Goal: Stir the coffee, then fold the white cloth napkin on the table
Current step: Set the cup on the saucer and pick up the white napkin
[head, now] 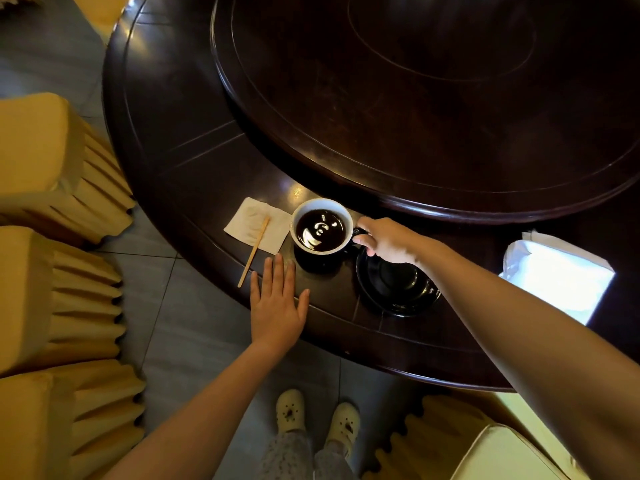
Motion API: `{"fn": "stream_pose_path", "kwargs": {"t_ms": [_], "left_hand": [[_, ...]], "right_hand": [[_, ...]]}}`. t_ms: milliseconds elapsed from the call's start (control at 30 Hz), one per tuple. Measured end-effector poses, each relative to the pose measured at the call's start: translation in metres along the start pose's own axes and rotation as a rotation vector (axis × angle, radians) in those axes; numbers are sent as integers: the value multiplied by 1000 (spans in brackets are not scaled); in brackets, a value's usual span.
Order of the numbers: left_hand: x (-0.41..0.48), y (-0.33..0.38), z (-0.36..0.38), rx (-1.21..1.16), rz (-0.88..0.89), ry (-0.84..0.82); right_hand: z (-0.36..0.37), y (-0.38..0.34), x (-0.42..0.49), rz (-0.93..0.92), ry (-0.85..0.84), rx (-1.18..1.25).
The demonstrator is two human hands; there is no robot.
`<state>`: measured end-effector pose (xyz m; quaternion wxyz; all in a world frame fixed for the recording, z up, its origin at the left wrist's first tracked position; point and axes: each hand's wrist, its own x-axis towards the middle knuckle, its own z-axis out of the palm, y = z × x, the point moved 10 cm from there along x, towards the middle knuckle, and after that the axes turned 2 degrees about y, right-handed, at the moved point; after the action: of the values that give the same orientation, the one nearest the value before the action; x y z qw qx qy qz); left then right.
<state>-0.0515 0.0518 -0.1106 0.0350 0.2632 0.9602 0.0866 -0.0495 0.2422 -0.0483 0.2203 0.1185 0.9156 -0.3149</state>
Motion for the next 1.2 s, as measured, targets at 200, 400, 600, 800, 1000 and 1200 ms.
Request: {"fn": "stream_pose_path", "kwargs": {"t_ms": [200,400,600,800,1000,1200], "left_hand": [[0,1,0,7,3,-13],[1,2,1,-6,14,-12],[-8,12,-1,-95,-30,11],[-34,48,6,-89,11,-1],[-46,75,11,-71,52,-1],[-55,88,16,-53,52,-2]], "right_hand": [[-1,-4,-7,-70,61,54],[-13,10,-22,-44,63,123],[-26,37,-52,-22,78,91],[-24,75,-82,24,121,147],[-17,101,-103,46,140,195],[-4,120,-111,47,147,222]]}}
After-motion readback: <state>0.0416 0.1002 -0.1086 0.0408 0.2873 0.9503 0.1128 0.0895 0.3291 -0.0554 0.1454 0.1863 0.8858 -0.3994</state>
